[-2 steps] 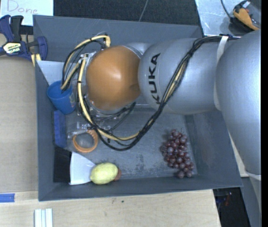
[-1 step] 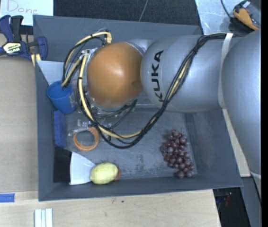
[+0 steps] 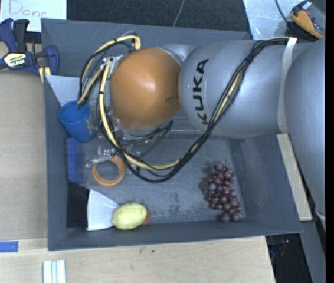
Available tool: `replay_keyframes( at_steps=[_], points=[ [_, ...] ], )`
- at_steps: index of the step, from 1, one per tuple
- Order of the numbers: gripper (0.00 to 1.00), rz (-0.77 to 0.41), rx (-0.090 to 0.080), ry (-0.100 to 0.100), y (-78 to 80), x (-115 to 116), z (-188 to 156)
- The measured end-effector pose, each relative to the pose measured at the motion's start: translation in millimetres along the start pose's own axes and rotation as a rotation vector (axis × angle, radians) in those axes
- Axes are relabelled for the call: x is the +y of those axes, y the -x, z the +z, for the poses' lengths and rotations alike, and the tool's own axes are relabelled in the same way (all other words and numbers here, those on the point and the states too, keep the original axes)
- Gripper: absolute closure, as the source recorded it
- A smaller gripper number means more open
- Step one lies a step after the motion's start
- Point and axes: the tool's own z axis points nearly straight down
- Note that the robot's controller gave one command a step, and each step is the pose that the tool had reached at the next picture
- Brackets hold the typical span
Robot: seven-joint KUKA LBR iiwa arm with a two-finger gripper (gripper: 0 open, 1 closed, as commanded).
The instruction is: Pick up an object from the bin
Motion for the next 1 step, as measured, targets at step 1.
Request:
replay_keyframes(
  at_steps=[1],
  points=[
    [1.00,0.000,-0.001,-0.002,0.8,-1.0,-22.6]
  ],
)
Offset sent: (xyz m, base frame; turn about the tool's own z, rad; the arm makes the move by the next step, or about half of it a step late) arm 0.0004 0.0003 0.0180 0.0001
